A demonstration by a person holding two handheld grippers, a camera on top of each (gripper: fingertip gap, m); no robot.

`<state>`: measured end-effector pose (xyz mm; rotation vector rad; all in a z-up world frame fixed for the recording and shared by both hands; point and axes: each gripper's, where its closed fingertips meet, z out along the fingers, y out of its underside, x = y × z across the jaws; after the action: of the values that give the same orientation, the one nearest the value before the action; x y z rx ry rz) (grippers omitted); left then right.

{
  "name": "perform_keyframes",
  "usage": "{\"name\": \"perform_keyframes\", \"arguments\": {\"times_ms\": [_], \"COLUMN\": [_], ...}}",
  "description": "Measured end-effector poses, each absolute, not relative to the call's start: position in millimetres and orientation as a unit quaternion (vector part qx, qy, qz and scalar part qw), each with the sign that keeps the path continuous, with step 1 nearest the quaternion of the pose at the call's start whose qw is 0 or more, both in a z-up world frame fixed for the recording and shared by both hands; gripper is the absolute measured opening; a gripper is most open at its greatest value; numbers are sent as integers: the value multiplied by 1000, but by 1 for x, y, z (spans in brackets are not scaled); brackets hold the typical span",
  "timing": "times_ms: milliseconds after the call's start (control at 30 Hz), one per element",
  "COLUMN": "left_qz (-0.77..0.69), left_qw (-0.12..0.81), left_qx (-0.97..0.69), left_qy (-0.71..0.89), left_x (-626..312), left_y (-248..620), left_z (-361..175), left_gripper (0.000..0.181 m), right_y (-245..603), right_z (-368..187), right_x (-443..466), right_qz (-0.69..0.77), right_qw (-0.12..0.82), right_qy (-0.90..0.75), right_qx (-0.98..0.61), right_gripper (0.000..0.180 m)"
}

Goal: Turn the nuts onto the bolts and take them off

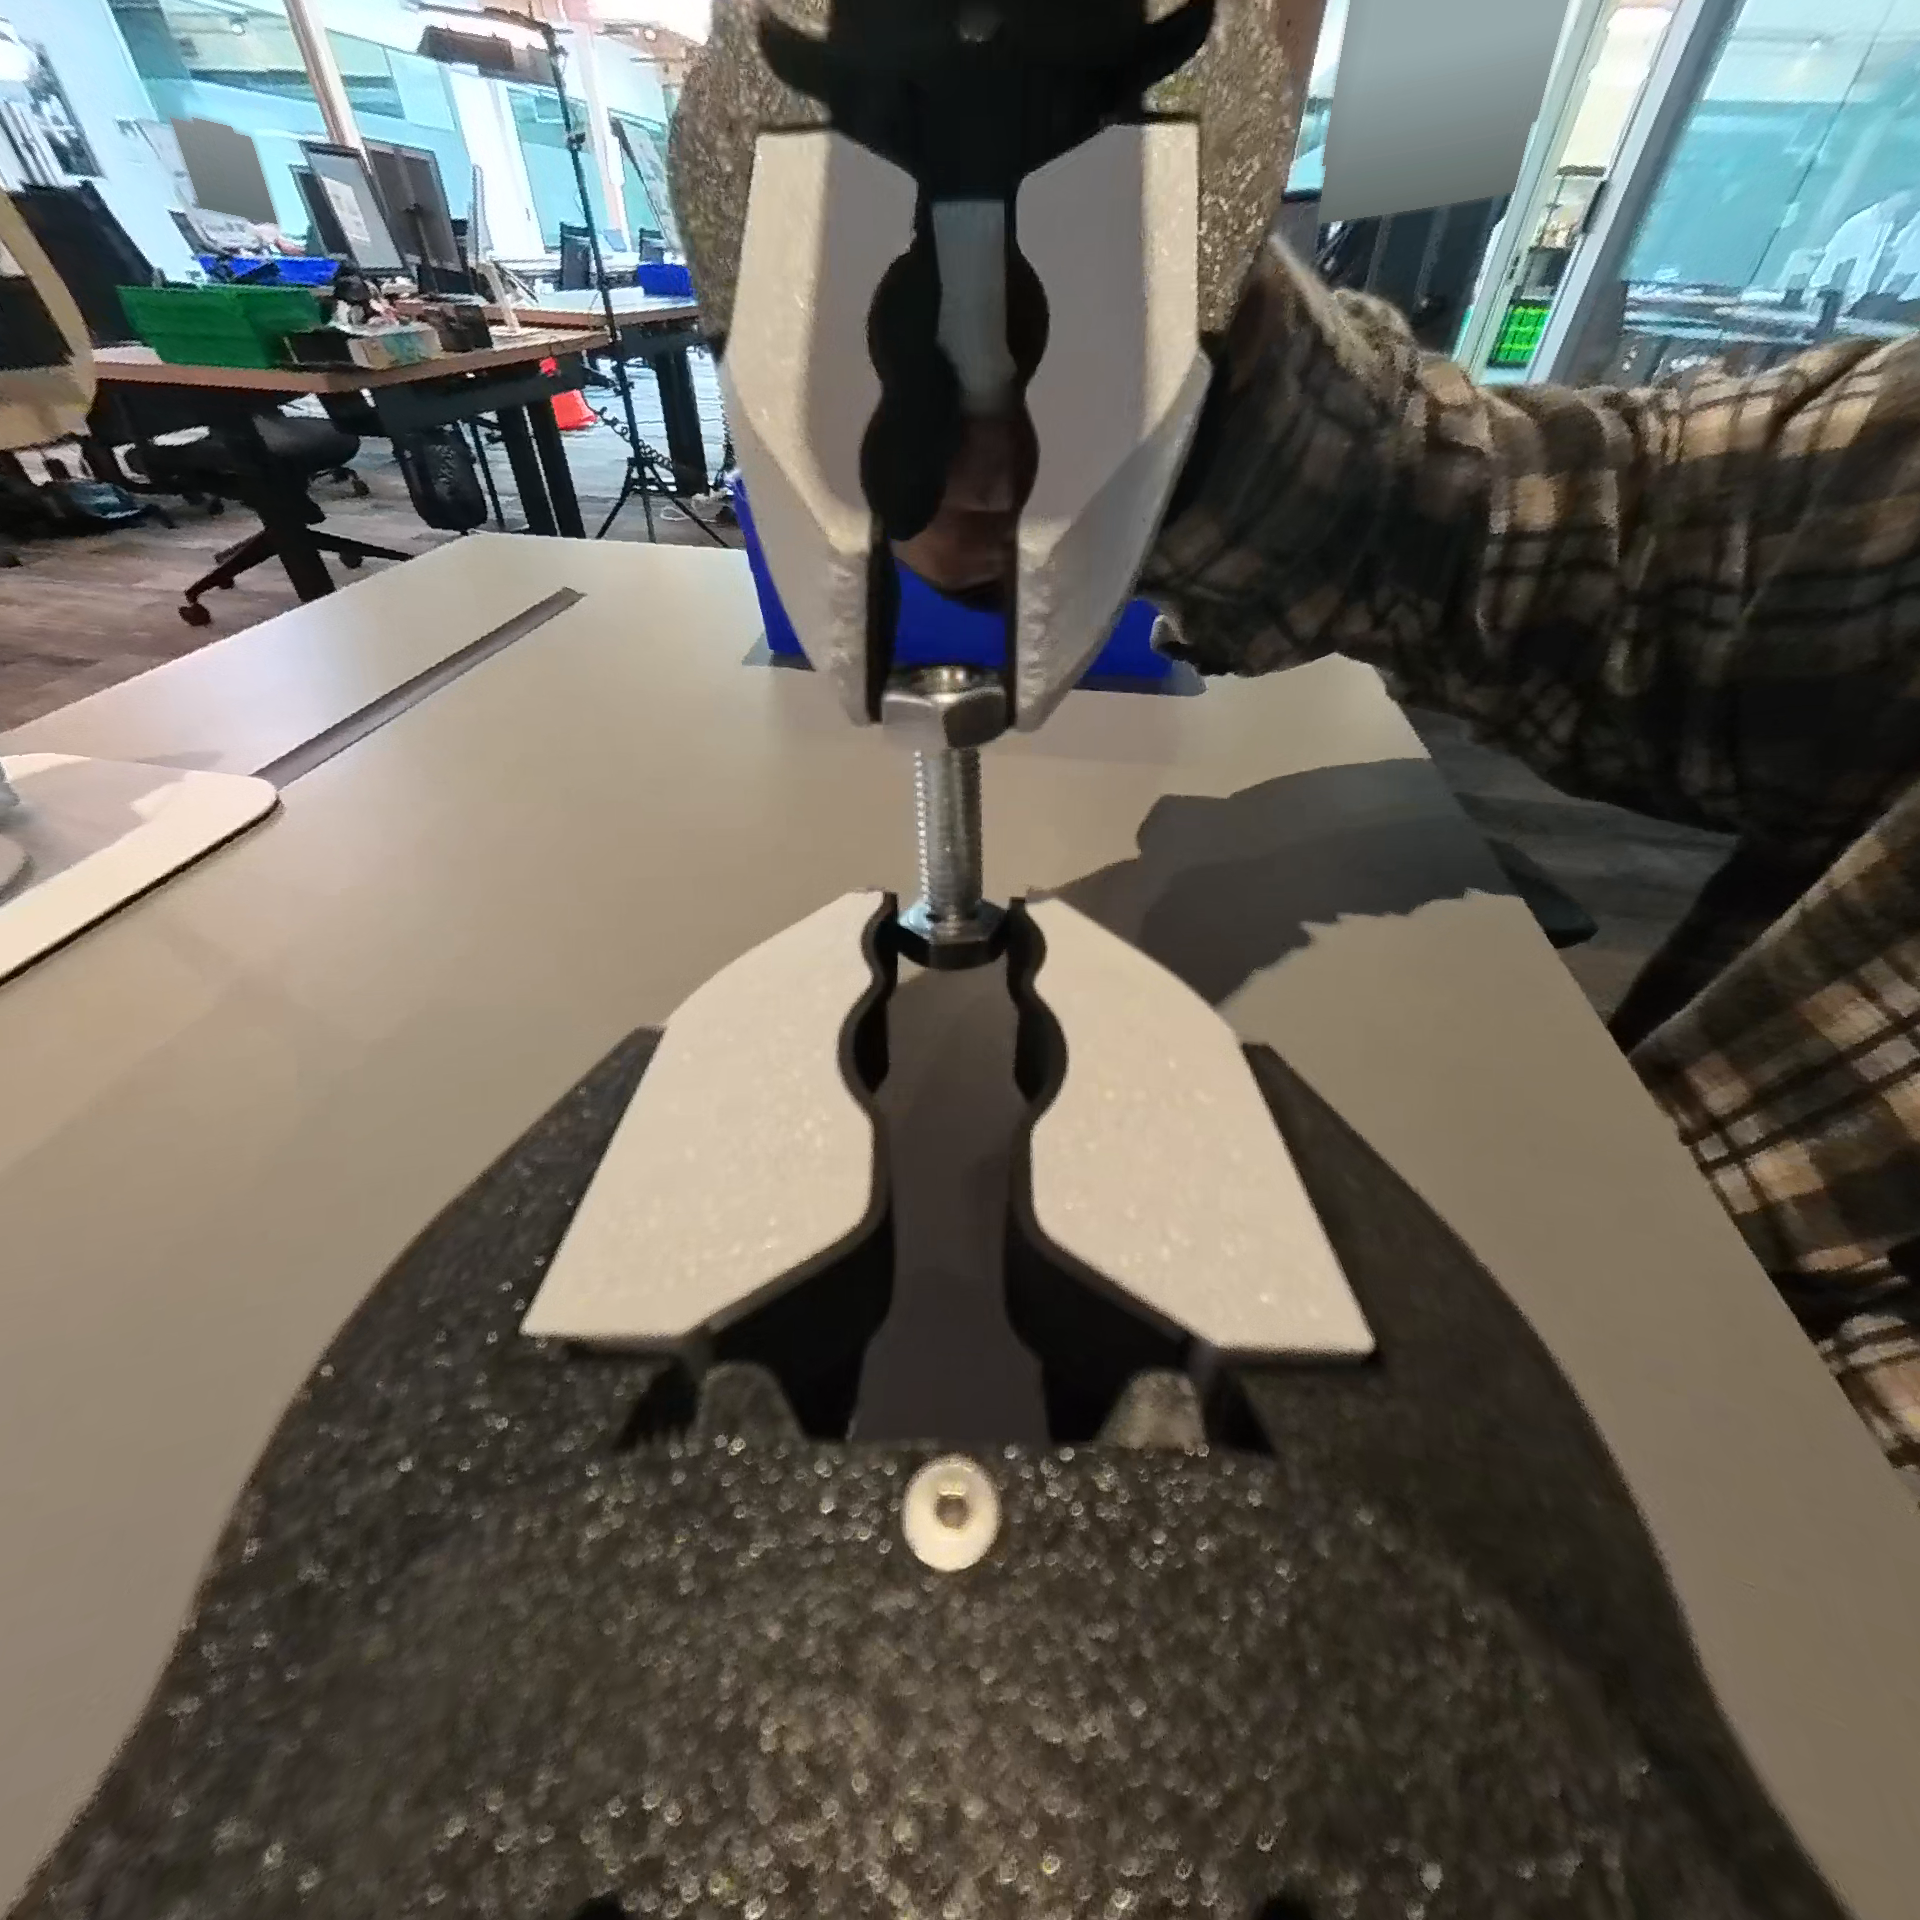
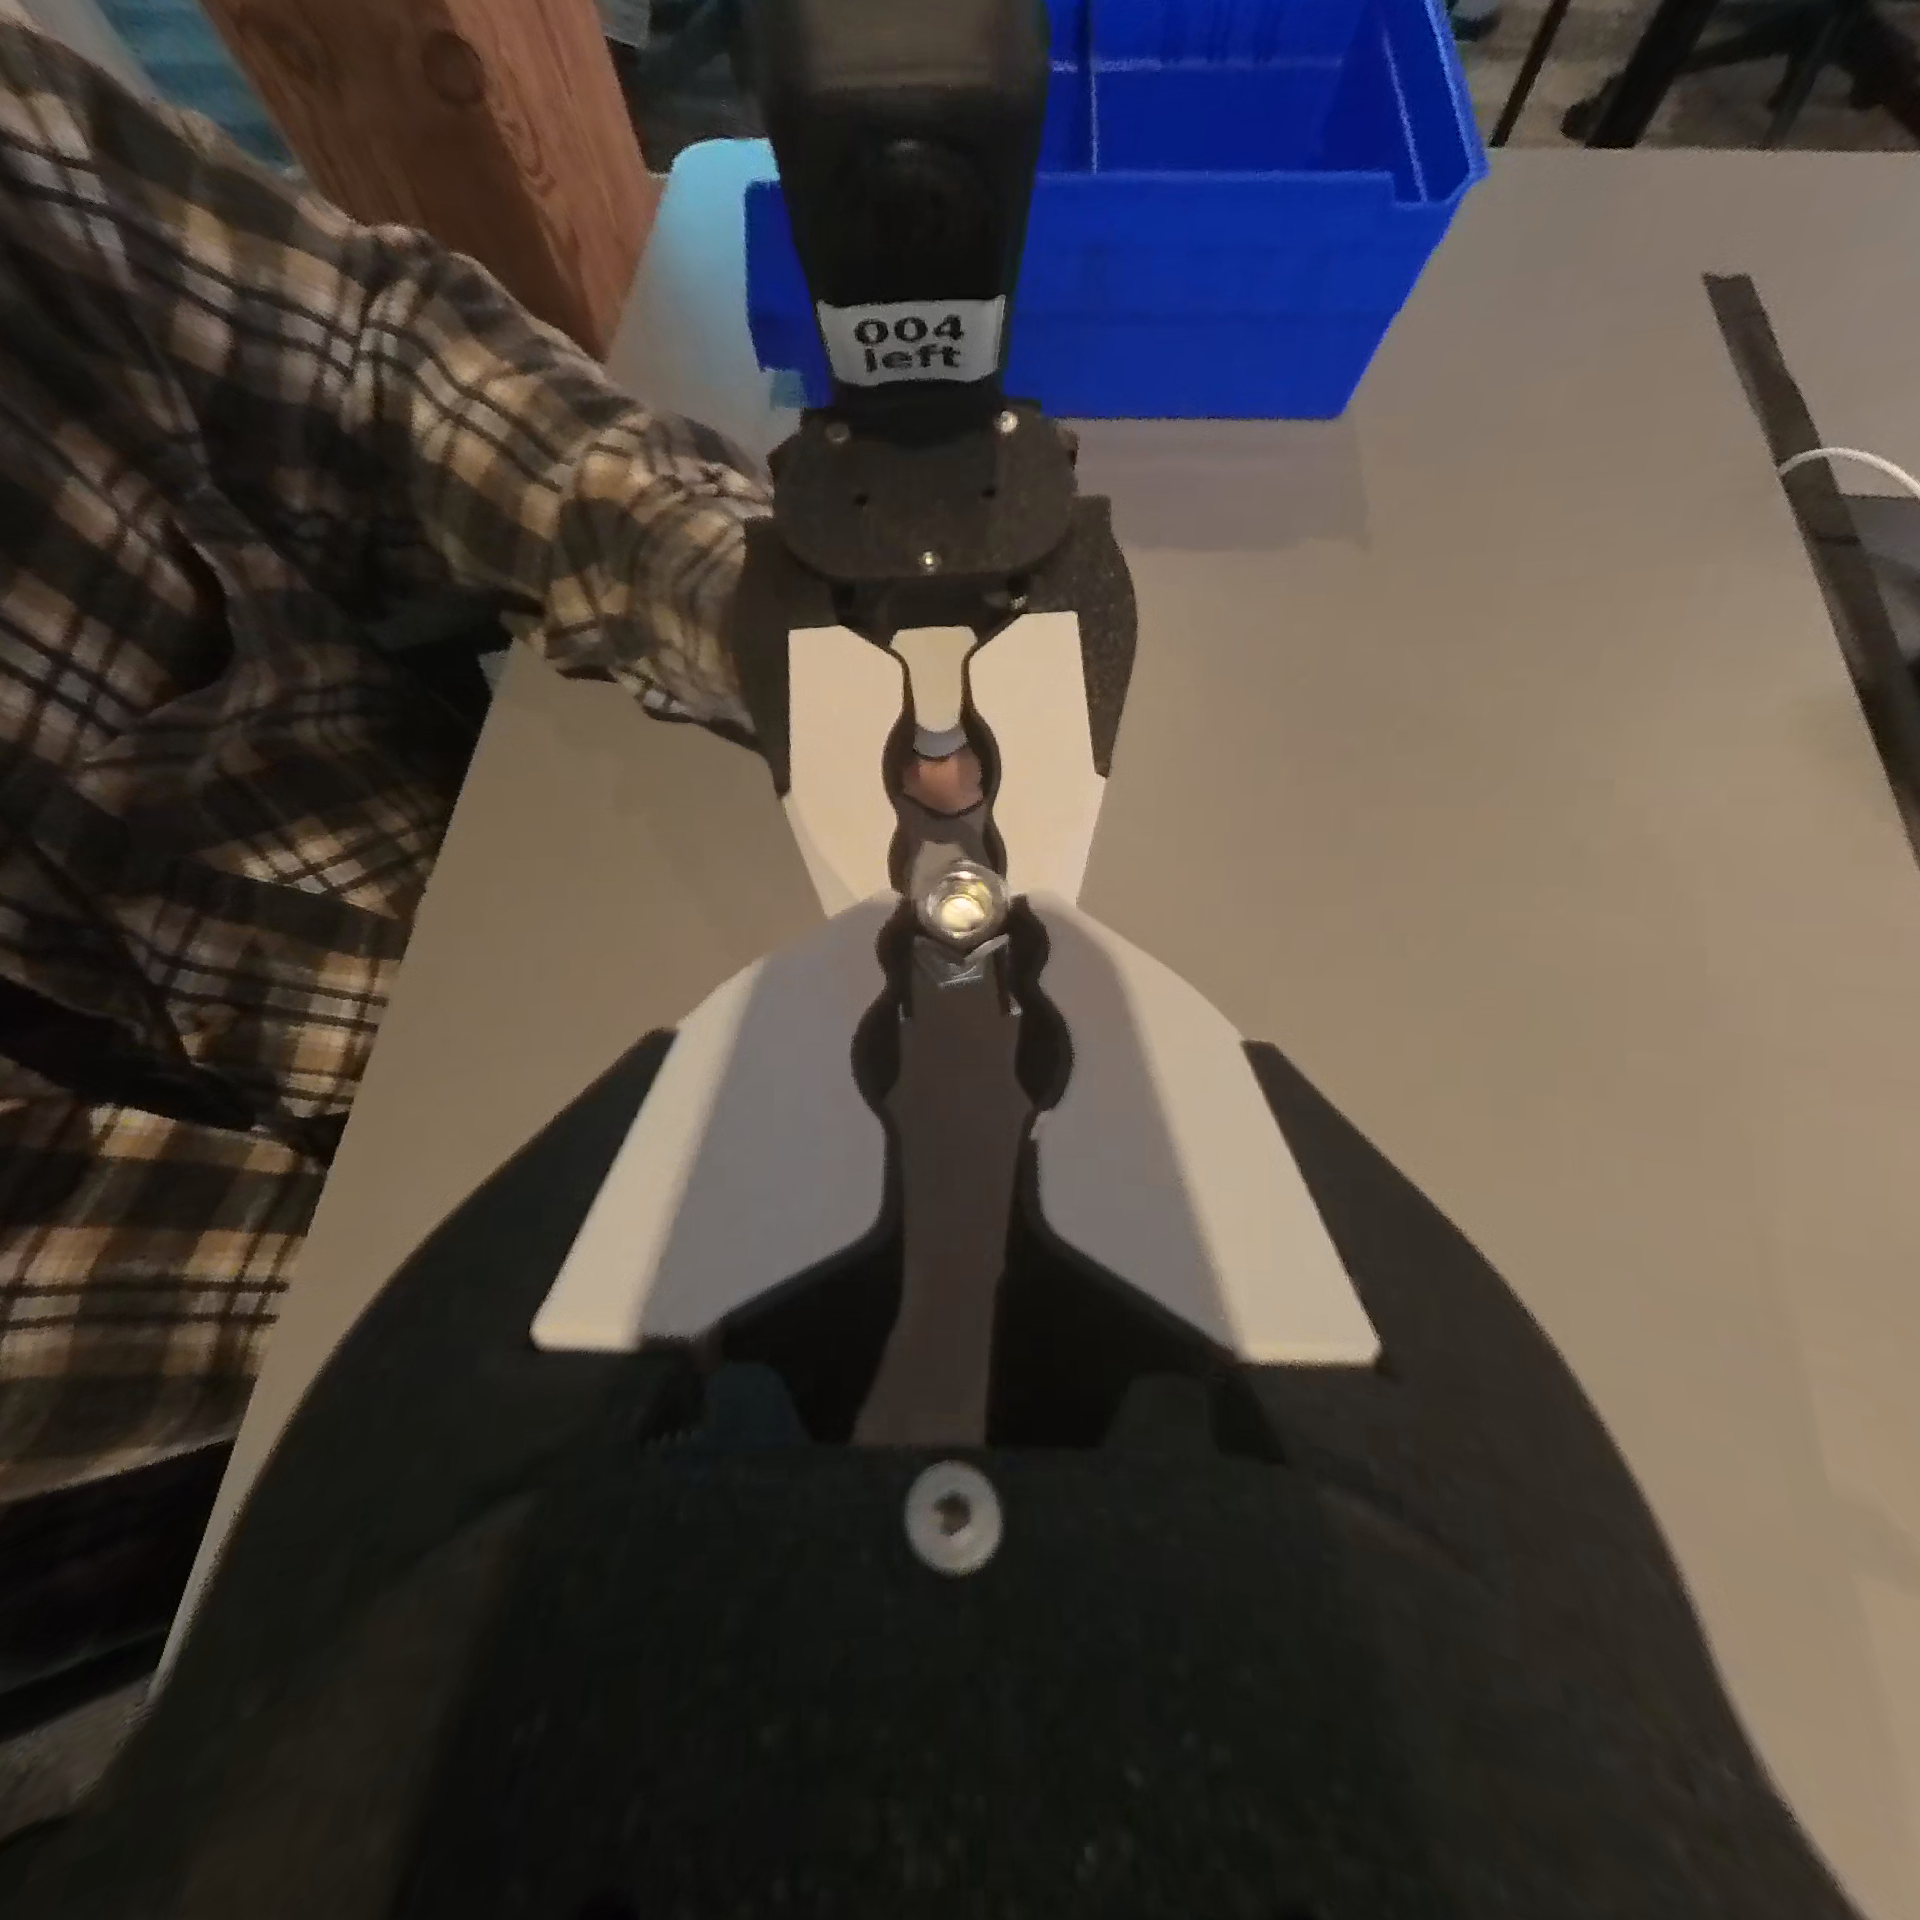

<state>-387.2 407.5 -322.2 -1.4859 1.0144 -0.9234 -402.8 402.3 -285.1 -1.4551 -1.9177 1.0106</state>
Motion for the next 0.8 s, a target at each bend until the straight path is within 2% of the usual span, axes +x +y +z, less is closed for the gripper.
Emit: {"name": "perform_keyframes", "arguments": {"times_ms": [800], "left_qz": [-356], "left_qw": [528], "left_qx": [-638], "left_qy": [433], "left_x": [-388], "left_y": [411], "left_z": [-328], "left_gripper": [20], "right_y": [405], "right_z": [-289], "right_x": [-403], "right_qz": [376], "right_qw": [253], "right_qy": [-710], "right_qx": [-539], "right_gripper": [17]}}
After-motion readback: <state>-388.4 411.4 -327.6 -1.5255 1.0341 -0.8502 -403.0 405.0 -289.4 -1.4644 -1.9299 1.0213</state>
